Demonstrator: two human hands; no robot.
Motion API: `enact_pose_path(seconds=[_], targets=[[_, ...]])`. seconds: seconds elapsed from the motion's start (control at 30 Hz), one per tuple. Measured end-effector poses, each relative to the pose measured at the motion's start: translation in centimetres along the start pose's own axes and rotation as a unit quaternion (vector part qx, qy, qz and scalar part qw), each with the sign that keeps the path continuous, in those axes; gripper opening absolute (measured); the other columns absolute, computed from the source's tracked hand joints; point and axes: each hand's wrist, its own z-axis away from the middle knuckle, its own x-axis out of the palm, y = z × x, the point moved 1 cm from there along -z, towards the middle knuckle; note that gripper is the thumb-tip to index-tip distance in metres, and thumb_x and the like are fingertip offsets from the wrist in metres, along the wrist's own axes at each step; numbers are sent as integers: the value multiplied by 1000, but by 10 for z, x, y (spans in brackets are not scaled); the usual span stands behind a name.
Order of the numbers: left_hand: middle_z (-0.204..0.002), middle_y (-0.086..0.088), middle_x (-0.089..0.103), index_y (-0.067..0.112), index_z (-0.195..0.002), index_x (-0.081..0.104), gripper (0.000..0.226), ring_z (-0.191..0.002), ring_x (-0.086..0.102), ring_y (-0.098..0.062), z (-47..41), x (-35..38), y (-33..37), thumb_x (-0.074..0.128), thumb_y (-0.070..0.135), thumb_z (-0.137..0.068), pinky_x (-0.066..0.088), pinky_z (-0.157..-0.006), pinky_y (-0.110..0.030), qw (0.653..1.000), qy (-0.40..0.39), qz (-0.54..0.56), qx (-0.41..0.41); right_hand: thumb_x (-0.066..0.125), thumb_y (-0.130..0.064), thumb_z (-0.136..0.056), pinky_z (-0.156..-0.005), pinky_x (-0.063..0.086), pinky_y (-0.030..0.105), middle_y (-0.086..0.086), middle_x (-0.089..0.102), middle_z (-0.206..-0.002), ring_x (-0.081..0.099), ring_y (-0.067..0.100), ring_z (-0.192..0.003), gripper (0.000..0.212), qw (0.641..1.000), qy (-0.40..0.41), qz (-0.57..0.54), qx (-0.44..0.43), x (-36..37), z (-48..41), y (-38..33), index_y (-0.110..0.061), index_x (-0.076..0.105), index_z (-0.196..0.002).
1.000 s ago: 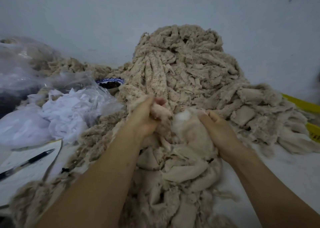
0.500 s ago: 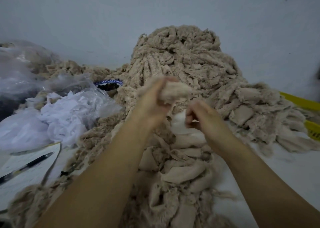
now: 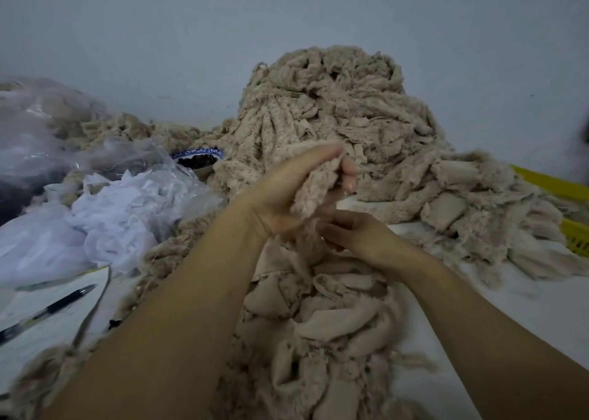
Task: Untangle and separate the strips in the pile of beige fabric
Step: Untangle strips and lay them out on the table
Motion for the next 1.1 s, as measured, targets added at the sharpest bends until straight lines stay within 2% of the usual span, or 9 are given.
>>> enact_pose_path(seconds=[0.17,0.33,0.43,0.53,0.7,0.8,0.9,1.0,1.1], targets=[[-72,-6,59,6,-84,60,39,-46,49,-7,-1,4,5,34,25,-105,39,-41,-16,1000,-5,-25,5,66,-28,-95,-73,49,7,-14,56,-125,56,-2,-112,38,999,38,8,-21,1,-8,-3,-34,50,-129],[-82,-11,69,6,-84,69,38,-73,66,-16,-4,8,6,41,22,-104,56,-66,-26,987,111,-38,108,60,-31,-97,-64,50,20,-12,72,-75,65,-5,-69,11,996,84,16,6,13,-13,-7,-27,68,-90],[-87,-3,72,19,-83,70,40,-81,68,-17,1,-13,19,39,30,-105,58,-72,-29,873,380,-267,149,52,-28,-102,-77,57,23,-16,61,-64,58,-1,-54,10,991,105,-64,46,-9,-8,3,-32,61,-98],[-75,-4,67,18,-78,58,42,-69,64,-12,8,-17,2,32,32,-108,52,-67,-32,749,308,-587,-2,48,-22,-105,-46,43,24,-8,36,-50,34,8,-42,12,987,88,-123,50,-25,-5,-4,-26,53,-95],[-67,3,63,21,-71,62,50,-64,60,-8,15,-31,-42,52,67,-87,48,-57,-20,809,252,-521,-100,51,-26,-103,-38,21,22,-5,22,-53,16,10,-45,28,984,92,-139,61,-34,-3,-4,-19,40,-78],[-76,3,62,30,-77,63,27,-64,61,5,17,-55,-43,56,47,-96,47,-53,-8,822,382,-421,-30,59,-41,-97,-38,21,22,-7,23,-53,17,10,-44,36,976,114,-179,56,-33,8,8,-22,45,-69],[-95,-8,68,10,-108,69,46,-93,68,-21,34,-88,-43,53,51,-96,56,-88,-37,784,534,-315,-34,54,-40,-100,-37,22,22,-6,23,-53,17,9,-42,48,943,207,-256,52,-43,22,18,-27,42,-55],[-101,-4,72,18,-104,69,37,-96,68,-23,33,-84,-50,62,51,-91,56,-88,-42,841,498,-207,-41,53,-46,-98,-42,34,20,0,46,-55,39,11,-44,49,980,137,-115,87,-37,23,17,-22,58,-56],[-87,-5,77,14,-93,70,28,-83,73,-21,11,-54,-52,67,42,-91,61,-72,-36,888,445,-105,-56,44,-76,-83,-65,42,10,-27,62,-103,61,-2,-92,49,990,22,121,76,-11,12,0,-37,71,-97]])
